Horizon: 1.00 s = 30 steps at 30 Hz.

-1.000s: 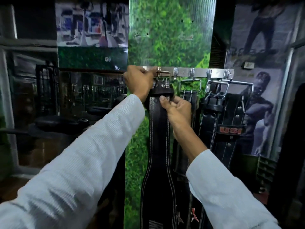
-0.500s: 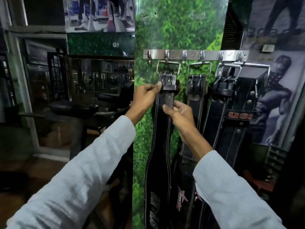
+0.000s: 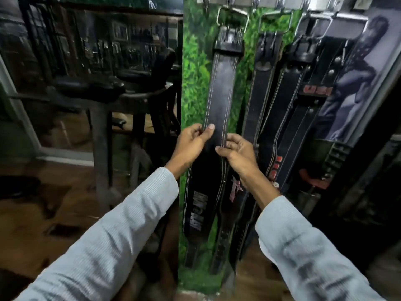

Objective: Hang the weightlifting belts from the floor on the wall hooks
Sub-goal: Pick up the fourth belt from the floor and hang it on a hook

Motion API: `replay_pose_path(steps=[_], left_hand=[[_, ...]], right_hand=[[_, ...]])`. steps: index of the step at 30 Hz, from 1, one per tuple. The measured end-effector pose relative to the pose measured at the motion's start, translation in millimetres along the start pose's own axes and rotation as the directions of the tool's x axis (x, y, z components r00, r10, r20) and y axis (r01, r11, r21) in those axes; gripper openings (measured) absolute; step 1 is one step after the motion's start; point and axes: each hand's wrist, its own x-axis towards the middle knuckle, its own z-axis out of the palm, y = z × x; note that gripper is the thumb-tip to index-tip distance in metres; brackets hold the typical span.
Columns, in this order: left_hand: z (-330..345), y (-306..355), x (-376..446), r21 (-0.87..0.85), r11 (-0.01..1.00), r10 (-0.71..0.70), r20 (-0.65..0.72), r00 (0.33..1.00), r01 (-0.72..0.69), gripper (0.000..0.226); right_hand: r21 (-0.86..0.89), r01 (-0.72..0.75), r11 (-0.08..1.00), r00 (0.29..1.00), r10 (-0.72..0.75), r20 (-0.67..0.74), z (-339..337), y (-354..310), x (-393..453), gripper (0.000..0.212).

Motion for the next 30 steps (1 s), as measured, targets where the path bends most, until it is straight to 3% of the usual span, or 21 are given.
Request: replay_pose_path(steps=[2, 8, 11, 14, 19, 26, 30], left_hand=[[-1.2, -15.8, -19.9, 0.018, 0.999, -0.04, 0.026, 0.999, 0.039, 0.051], [1.0, -61.4, -83.7, -0.093, 0.974, -0.208, 0.023, 0.978, 0.209, 0.048], [6.4, -93.1, -113.5, -0.112, 0.949, -0.292, 0.051, 0.955, 0.296, 0.03], [14.5, -118.3, -148.3, -0.082, 0.925, -0.367, 0.048, 0.929, 0.37, 0.043], [38.2, -181.7, -205.1, -0.085, 0.85, -0.521, 0.019, 0.854, 0.52, 0.057], [58.2, -268.7, -265.2, -0.062, 0.735, -0.678, -0.05, 0.733, 0.675, 0.058], [71.0, -317.3, -303.6, -0.098, 0.688, -0.726, -0.054, 0.686, 0.72, 0.032]], right_hand=[[-0.02, -0.045, 0.999, 0.999, 0.045, -0.003, 2.8, 16.2, -19.3, 0.051], [-0.039, -0.125, 0.991, 0.992, 0.124, -0.018, 5.3, 70.6, -56.5, 0.047], [-0.044, -0.198, 0.979, 0.98, 0.197, -0.019, 10.5, 103.8, -77.0, 0.05], [-0.132, -0.257, 0.957, 0.966, 0.26, 0.006, 15.7, 141.3, -101.1, 0.051], [-0.275, -0.383, 0.882, 0.919, 0.395, -0.01, 18.9, 228.7, -136.1, 0.055], [-0.318, -0.45, 0.835, 0.871, 0.489, 0.052, 30.3, 340.0, -178.8, 0.039], [-0.36, -0.495, 0.791, 0.827, 0.556, 0.084, 40.9, 412.2, -200.0, 0.033]])
